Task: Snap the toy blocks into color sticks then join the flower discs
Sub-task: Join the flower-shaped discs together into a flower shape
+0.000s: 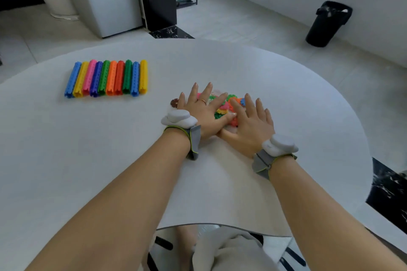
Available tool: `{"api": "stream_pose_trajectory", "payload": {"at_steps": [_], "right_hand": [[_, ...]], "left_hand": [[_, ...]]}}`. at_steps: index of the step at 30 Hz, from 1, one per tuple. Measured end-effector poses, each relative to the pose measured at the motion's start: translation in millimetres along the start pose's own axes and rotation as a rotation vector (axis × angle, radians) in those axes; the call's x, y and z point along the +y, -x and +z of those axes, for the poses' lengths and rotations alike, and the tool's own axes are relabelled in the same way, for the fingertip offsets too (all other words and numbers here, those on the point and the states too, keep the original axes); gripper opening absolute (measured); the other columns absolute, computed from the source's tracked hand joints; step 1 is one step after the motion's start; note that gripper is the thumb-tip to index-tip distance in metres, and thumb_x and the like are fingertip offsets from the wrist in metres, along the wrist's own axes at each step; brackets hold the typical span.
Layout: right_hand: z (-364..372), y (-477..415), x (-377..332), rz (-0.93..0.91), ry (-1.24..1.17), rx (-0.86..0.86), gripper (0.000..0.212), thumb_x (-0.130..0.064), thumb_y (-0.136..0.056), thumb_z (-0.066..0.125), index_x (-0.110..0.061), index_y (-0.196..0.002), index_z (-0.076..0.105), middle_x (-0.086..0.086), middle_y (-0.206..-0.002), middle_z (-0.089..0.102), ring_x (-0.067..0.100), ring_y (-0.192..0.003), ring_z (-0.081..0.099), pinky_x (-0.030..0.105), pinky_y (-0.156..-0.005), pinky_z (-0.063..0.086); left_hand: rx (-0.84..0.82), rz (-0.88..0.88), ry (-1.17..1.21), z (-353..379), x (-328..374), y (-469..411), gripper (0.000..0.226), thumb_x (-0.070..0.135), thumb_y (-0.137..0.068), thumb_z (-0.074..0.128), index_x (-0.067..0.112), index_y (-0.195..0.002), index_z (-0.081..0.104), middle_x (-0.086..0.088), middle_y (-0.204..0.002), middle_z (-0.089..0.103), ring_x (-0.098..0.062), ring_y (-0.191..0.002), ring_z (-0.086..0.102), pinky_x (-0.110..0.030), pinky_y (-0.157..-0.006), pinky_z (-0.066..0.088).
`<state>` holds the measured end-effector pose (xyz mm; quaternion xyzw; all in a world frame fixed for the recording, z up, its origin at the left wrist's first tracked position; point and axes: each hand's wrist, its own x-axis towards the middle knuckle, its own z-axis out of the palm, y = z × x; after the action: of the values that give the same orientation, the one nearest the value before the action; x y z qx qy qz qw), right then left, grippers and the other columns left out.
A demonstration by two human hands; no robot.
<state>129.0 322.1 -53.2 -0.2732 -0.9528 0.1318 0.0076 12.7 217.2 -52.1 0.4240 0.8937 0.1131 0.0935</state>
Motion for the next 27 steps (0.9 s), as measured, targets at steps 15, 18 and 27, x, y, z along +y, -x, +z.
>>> {"api": "stream_pose_trajectory", "payload": {"at_steps": [15,18,27], "right_hand": [[7,-42,-23,-0.139,0.123,-0.011,0.092,-0.074,-0.078,0.036,-0.027,-0.151,0.007,-0.003,-0.16,0.005,0.026,-0.147,-0.004,0.045,-0.119,-0.003],[11,-38,-39,-0.181,0.128,-0.048,0.09,-0.068,-0.082,0.036,-0.021,-0.152,0.005,-0.002,-0.16,0.002,0.027,-0.147,-0.007,0.045,-0.119,-0.003],[46,5,-144,-0.459,0.093,-0.064,0.08,-0.057,-0.087,0.028,-0.018,-0.152,0.003,0.0,-0.16,0.004,0.028,-0.147,-0.007,0.049,-0.118,-0.002]], "left_hand": [[-0.014,-0.056,-0.058,2,-28,-22,0.061,0.071,-0.086,0.01,0.049,-0.144,0.007,0.015,-0.157,0.002,-0.016,-0.145,-0.006,-0.054,-0.113,-0.009],[0.012,-0.032,-0.061,1,-37,-11,0.059,0.059,-0.093,0.012,0.037,-0.148,0.009,0.014,-0.157,0.002,-0.012,-0.145,-0.004,-0.046,-0.116,-0.006],[-0.009,-0.254,-0.153,-20,-109,86,0.059,0.037,-0.094,0.022,0.027,-0.15,0.004,0.009,-0.158,-0.006,-0.011,-0.144,-0.011,-0.048,-0.115,-0.009]]}}
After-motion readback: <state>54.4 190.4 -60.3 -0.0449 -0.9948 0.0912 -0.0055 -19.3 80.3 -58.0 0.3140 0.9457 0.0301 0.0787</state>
